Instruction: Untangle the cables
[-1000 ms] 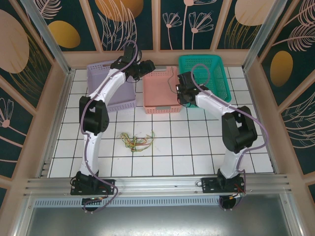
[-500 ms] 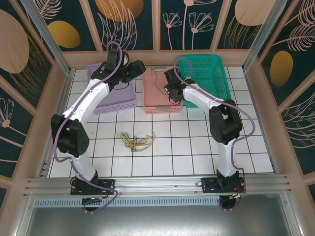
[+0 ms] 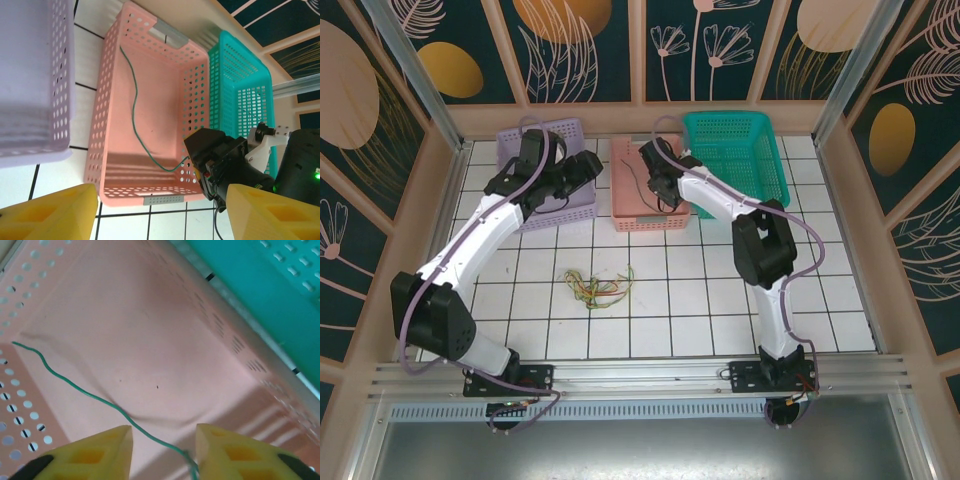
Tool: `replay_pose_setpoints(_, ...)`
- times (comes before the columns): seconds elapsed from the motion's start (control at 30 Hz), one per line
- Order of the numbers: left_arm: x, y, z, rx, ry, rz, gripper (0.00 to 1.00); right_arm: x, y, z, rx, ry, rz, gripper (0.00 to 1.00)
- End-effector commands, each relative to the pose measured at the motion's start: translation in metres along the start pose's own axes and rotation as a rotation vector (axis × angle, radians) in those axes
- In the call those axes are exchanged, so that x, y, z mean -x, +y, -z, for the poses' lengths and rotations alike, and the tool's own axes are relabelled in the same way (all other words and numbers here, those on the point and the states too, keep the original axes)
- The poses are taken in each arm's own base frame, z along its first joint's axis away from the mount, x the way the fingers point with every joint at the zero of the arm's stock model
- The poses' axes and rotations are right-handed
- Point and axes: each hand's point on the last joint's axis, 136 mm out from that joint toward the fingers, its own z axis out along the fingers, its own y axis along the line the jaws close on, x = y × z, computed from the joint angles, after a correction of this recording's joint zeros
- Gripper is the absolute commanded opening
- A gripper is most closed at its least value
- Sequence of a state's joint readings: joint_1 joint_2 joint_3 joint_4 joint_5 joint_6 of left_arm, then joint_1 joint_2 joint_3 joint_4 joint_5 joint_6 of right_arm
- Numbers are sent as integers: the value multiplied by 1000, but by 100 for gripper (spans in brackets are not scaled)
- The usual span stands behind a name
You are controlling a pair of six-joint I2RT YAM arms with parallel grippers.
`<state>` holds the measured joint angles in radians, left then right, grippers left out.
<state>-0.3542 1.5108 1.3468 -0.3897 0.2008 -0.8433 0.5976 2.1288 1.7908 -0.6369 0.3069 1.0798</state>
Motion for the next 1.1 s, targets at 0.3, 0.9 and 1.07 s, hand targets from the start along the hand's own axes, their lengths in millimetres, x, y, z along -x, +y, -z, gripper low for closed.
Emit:
replay_pose_setpoints(0.3,-30,50,16,199,63,94,73,48,30,105,138,-150,93,58)
replay_pose_setpoints(0.9,-216,176,24,344,430,251,71,-200,-64,161,655,476,452,55)
replay_pose_setpoints(1.07,-224,189,7,321,411,233,7,-235,-83,135,545,613,400,58)
